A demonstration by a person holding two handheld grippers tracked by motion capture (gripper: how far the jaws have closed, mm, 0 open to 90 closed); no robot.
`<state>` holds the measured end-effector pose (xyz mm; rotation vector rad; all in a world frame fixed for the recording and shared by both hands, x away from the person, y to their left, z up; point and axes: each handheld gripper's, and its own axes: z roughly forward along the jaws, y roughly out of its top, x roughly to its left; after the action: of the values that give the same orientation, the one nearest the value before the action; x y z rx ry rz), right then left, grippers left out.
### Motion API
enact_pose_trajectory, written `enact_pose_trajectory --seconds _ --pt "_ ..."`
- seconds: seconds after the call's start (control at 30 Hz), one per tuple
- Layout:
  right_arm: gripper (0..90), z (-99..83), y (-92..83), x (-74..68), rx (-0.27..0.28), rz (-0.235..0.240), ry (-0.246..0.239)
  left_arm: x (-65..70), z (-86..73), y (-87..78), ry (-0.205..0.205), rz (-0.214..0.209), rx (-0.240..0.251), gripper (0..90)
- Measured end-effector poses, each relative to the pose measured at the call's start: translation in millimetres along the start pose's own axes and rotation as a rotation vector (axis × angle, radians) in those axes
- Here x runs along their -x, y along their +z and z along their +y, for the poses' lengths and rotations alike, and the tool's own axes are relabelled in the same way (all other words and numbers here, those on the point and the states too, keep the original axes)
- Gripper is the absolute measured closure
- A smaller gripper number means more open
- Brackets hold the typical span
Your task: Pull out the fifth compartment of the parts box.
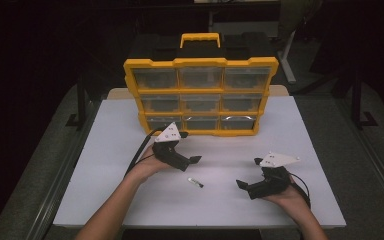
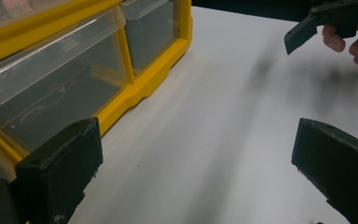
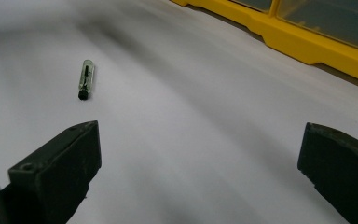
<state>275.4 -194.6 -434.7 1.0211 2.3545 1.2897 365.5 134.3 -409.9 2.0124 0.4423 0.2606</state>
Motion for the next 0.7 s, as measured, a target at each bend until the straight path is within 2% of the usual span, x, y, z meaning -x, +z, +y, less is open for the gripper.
enact_pose_trajectory --seconds 0.53,0.7 --pt "0.0 0.1 -0.2 0.1 0.007 0.0 -0.008 -1.6 1.3 6.2 0.01 -0.012 0.016 1.9" --pt "0.0 0.1 0.2 0.4 0.007 0.002 -0.013 -1.1 1.1 7.8 0.025 -0.02 0.014 1.9"
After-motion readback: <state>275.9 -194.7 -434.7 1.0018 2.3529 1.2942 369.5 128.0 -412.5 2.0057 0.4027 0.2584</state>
